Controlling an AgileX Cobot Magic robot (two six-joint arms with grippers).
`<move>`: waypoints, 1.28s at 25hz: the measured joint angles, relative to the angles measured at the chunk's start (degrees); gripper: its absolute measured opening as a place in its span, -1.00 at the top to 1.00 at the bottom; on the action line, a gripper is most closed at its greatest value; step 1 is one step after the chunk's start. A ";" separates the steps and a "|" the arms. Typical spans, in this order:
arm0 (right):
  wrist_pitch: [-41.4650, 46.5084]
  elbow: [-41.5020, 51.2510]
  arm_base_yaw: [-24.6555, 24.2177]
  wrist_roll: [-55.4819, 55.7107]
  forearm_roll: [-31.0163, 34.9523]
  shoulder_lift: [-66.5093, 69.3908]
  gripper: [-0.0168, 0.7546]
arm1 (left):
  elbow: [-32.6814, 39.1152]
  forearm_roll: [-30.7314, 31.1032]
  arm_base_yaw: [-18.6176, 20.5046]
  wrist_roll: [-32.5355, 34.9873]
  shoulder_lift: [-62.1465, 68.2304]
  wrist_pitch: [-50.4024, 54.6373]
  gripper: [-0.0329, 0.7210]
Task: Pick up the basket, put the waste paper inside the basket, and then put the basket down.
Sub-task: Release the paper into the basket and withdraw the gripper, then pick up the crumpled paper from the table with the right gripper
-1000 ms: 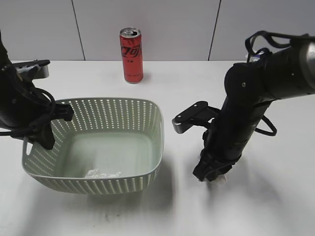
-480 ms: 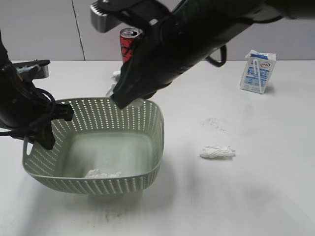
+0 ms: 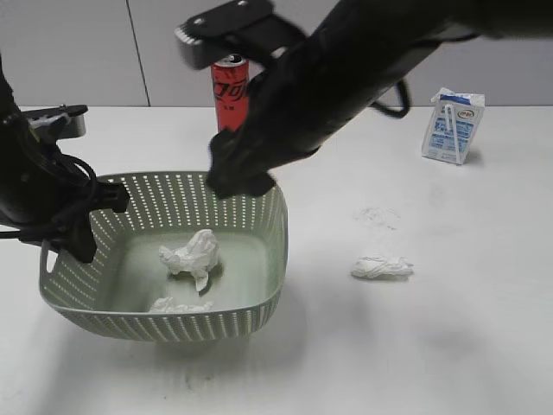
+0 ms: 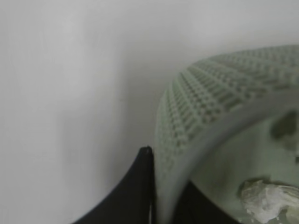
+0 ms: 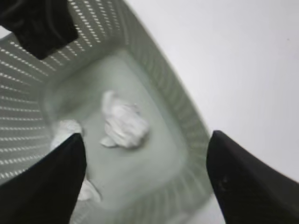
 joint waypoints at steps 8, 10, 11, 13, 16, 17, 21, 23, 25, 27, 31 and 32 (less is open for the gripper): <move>0.20 11.80 -17.46 4.33 -7.11 -2.73 -0.53 | 0.00 -0.05 0.00 0.00 0.00 -0.17 0.91; -2.45 14.19 -17.51 4.33 -8.53 0.23 -0.53 | 0.00 -0.05 0.00 0.00 0.00 -0.67 0.91; -3.29 14.63 -17.42 4.42 -9.24 2.08 -0.53 | 0.00 -0.11 0.00 0.00 0.00 -0.92 0.91; -5.51 14.90 -17.35 4.42 -10.36 5.97 -0.53 | 0.00 -0.11 0.05 0.00 0.00 -0.98 0.91; -6.43 14.95 -17.29 4.42 -10.91 11.30 -0.53 | 0.00 -0.11 0.06 0.00 0.00 -1.10 0.91; -6.25 14.95 -17.25 4.42 -11.15 12.67 -0.53 | 0.00 -0.11 0.11 0.00 0.00 -1.10 0.91; -5.61 14.43 -17.14 4.51 -10.68 14.51 -0.34 | 0.00 -0.11 0.11 0.00 0.00 -1.22 0.91; -5.09 14.41 -16.90 4.57 -9.73 14.55 0.06 | 0.00 -0.11 0.11 0.00 0.00 -1.27 0.91; -4.97 14.41 -16.48 4.57 -9.22 14.29 0.63 | 0.00 -0.11 0.11 0.00 0.00 -1.34 0.91; -4.07 14.29 -16.24 3.99 -9.15 13.63 0.79 | 0.00 -0.11 0.11 0.00 0.00 -1.40 0.91; 0.12 12.26 -14.68 0.01 -4.57 7.84 0.79 | 0.00 -0.11 0.11 0.00 0.00 -1.56 0.91; 0.27 11.39 -13.57 -1.54 -1.87 5.25 0.79 | 0.00 -0.11 0.11 0.00 0.00 -1.56 0.91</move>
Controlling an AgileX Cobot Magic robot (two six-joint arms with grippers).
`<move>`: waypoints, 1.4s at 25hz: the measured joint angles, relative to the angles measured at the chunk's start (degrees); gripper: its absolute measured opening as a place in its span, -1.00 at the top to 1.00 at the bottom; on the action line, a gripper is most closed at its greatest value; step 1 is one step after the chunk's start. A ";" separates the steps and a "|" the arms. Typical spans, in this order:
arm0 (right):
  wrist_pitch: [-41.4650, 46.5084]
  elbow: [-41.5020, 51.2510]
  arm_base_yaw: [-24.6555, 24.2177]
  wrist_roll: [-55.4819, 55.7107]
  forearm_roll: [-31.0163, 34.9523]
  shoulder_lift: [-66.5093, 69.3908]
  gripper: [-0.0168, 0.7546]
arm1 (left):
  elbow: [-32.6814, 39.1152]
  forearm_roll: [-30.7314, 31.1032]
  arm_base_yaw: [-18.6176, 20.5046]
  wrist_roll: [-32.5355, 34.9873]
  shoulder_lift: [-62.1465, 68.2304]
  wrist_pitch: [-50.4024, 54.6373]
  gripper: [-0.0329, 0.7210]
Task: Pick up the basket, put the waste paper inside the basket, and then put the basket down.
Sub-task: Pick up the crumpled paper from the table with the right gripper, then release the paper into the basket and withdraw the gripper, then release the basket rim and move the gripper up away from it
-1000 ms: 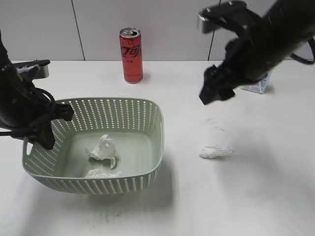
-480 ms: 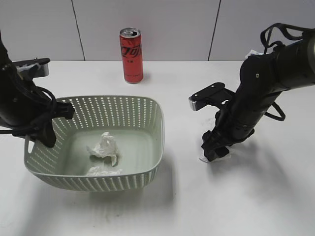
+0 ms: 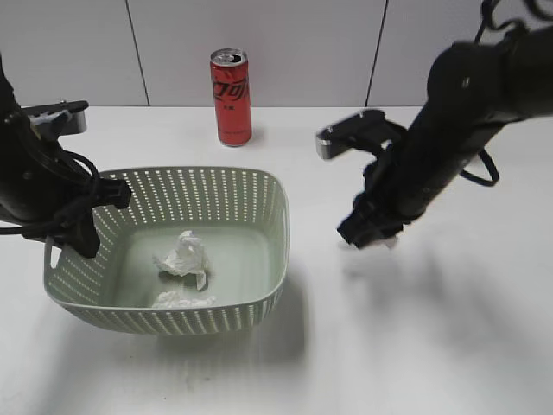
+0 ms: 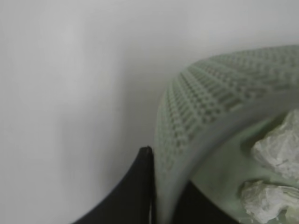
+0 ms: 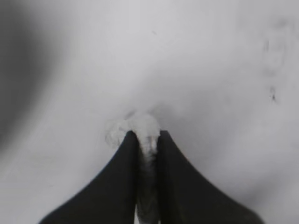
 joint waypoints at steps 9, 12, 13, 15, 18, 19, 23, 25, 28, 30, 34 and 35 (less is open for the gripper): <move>-9.20 -3.80 16.46 -9.35 10.79 -9.76 0.79 | 0.00 0.00 0.00 0.00 0.00 -0.11 0.91; -10.55 -3.80 17.27 -9.52 11.29 -5.93 0.59 | 0.00 0.00 0.00 0.00 0.00 -0.06 0.91; -10.55 -3.80 17.27 -9.52 11.29 -5.09 0.36 | 0.00 0.00 0.00 0.00 0.00 -0.06 0.91; -10.61 -3.80 17.27 -9.38 11.29 -4.33 -0.14 | 0.00 0.00 0.00 0.00 0.00 0.00 0.91; -10.14 -5.72 16.80 -4.59 10.39 -4.33 -0.64 | 0.00 0.06 0.00 0.00 0.00 0.00 0.91; -9.26 -6.91 16.25 -1.56 8.85 -4.38 -0.67 | 0.00 0.13 0.00 0.00 0.00 0.00 0.91; -1.10 -14.64 9.78 11.23 -2.90 -4.61 -0.62 | -1.80 1.06 0.00 0.00 0.53 0.56 0.91; 4.92 -18.62 4.34 14.49 -7.23 -4.78 -0.60 | -5.77 1.40 0.00 0.00 2.39 1.23 0.91; 14.68 -22.77 -5.11 15.73 -10.60 -5.06 -0.59 | -14.61 1.47 -0.16 0.00 8.29 3.19 0.91; 20.26 -23.58 -11.19 15.73 -12.55 -5.63 -0.59 | -21.50 1.36 -0.24 0.00 13.53 5.84 0.91; 28.94 -23.57 -19.51 15.42 -14.23 -7.40 -0.58 | -35.83 0.99 -0.43 0.00 24.75 11.96 0.91; 29.87 -23.28 -20.74 15.29 -14.23 -8.22 -0.58 | -38.85 0.46 -0.43 0.00 27.27 13.24 0.91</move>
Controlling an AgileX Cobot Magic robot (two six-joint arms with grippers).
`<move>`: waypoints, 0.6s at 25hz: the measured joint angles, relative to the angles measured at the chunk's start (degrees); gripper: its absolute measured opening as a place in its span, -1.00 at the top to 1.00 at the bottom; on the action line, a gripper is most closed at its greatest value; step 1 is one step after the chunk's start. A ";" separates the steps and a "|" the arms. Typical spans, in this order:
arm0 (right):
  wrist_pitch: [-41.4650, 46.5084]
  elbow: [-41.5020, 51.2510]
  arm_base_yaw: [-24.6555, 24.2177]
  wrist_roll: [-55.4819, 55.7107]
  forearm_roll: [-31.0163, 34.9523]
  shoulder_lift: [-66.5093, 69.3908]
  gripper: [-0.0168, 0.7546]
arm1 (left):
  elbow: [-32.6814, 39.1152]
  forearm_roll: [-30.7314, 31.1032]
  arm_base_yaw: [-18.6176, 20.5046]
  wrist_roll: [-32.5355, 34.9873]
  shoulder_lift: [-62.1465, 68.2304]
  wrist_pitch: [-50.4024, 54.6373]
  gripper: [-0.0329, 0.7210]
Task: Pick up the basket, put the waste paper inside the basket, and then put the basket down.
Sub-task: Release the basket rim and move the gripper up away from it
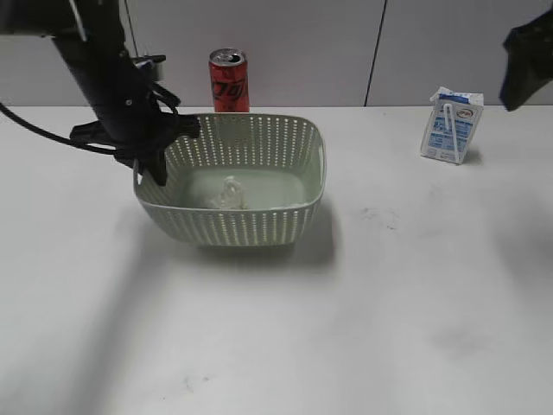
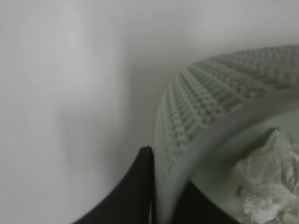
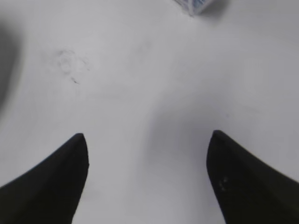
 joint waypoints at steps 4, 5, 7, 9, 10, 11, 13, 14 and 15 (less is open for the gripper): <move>0.95 4.67 -1.48 -0.18 0.00 -5.96 -0.58 | -6.30 -2.60 0.00 -1.29 6.66 3.23 0.91; 0.85 6.35 -1.54 -0.24 0.32 -7.78 -0.58 | -6.80 -3.30 0.00 -1.68 7.42 3.67 0.88; -0.20 11.30 -1.54 -0.24 1.14 -12.68 -0.58 | -7.06 -3.81 0.00 -1.96 7.86 4.07 0.75; -2.59 16.74 -1.54 -0.44 1.59 -17.51 -0.58 | -7.25 -3.29 0.00 -2.01 7.87 4.21 0.43; -3.79 19.90 -1.54 -0.44 1.61 -20.12 -0.58 | -7.25 -2.60 0.00 -2.01 7.92 4.33 0.24; -4.97 23.08 -1.54 -0.44 1.66 -22.67 -0.58 | -7.25 -2.03 0.00 -1.91 7.66 4.64 0.00; -6.01 28.83 -1.54 -0.44 1.66 -27.35 -0.58 | -7.25 -1.23 0.00 -1.28 6.53 5.47 -0.52; -6.17 31.87 -1.54 -0.44 1.66 -30.01 -0.58 | -7.25 -1.09 0.00 -1.02 5.47 6.21 -0.65; -6.30 34.89 -1.54 -0.44 1.66 -32.79 -0.58 | -7.25 -1.09 0.00 -0.61 3.93 6.61 -0.74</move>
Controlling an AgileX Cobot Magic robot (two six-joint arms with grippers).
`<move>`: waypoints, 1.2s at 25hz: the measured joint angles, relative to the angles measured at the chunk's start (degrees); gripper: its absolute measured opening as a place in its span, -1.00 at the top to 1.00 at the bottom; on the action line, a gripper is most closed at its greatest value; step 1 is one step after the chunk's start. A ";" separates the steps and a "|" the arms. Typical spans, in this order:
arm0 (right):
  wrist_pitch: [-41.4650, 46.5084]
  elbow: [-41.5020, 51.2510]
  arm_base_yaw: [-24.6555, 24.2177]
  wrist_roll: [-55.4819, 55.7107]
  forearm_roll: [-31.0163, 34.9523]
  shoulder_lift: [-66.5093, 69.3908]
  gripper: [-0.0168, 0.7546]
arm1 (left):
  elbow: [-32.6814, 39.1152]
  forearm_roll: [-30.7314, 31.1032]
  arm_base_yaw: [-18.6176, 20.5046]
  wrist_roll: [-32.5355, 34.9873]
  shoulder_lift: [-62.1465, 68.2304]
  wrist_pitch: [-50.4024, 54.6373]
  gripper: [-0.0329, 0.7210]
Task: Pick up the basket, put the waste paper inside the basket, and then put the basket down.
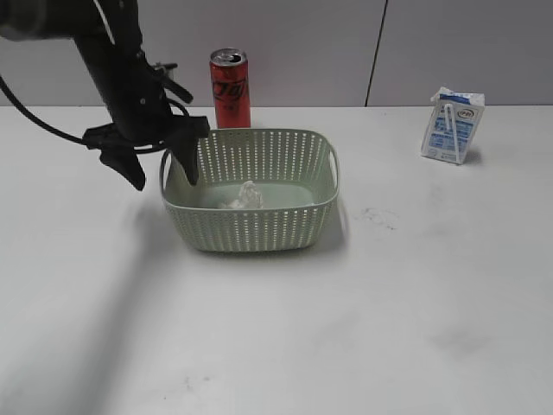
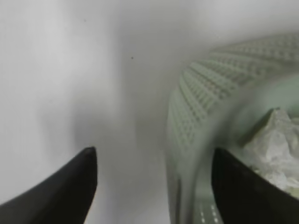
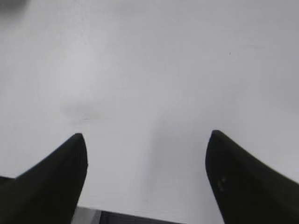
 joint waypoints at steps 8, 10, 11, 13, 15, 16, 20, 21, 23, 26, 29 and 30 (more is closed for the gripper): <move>-2.97 20.03 0.00 1.09 1.61 -24.79 -0.58 | 0.08 7.18 1.18 3.50 -19.69 1.88 -0.80; -2.07 22.48 0.00 1.73 2.37 -31.81 -0.58 | 1.66 10.48 1.51 3.68 -25.83 1.95 -0.78; -1.50 22.95 0.00 1.85 2.41 -34.55 -0.58 | 3.02 11.04 1.86 3.73 -28.68 1.91 -0.77; -0.79 23.82 0.00 2.03 2.08 -40.87 -0.58 | 7.40 11.40 3.38 3.72 -35.25 1.04 -0.76; -0.62 24.06 0.00 2.20 1.61 -46.20 -0.58 | 13.90 11.85 5.53 3.72 -42.70 -0.17 -0.75; -0.57 24.06 0.00 2.19 1.47 -48.88 -0.58 | 17.09 12.35 6.88 3.74 -45.92 -0.57 -0.74; -0.45 24.06 0.00 2.19 1.27 -57.12 -0.58 | 33.55 14.37 11.18 4.26 -61.62 -3.46 -0.70; -0.44 24.06 0.00 2.19 1.27 -58.36 -0.58 | 37.89 14.54 11.46 4.38 -66.06 -4.09 -0.69; -0.32 24.06 0.00 2.19 1.22 -60.46 -0.58 | 45.30 14.41 11.63 4.43 -74.56 -5.17 -0.67; -0.25 24.06 0.00 2.19 1.12 -61.14 -0.58 | 55.41 13.91 11.69 4.55 -87.57 -5.42 -0.66; -0.25 24.06 0.00 2.20 1.12 -61.14 -0.58 | 62.47 12.81 11.69 4.55 -100.85 -5.36 -0.66; -0.25 24.06 0.00 2.25 1.12 -61.14 -0.58 | 64.12 12.37 11.69 4.55 -104.23 -5.36 -0.66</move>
